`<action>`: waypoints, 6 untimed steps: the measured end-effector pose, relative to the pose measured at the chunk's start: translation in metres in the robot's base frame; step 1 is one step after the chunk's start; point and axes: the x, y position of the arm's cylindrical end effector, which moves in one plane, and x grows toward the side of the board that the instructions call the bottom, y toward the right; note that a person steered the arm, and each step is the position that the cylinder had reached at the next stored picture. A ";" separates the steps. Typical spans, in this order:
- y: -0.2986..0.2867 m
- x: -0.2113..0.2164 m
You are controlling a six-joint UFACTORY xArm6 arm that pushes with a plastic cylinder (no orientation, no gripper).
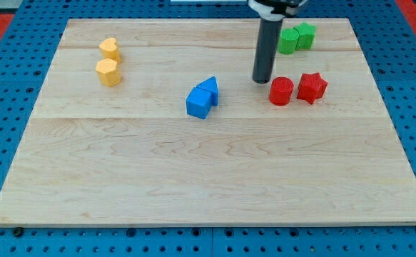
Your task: Move red circle into red star
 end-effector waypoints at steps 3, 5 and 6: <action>-0.012 0.060; 0.020 0.052; 0.021 0.045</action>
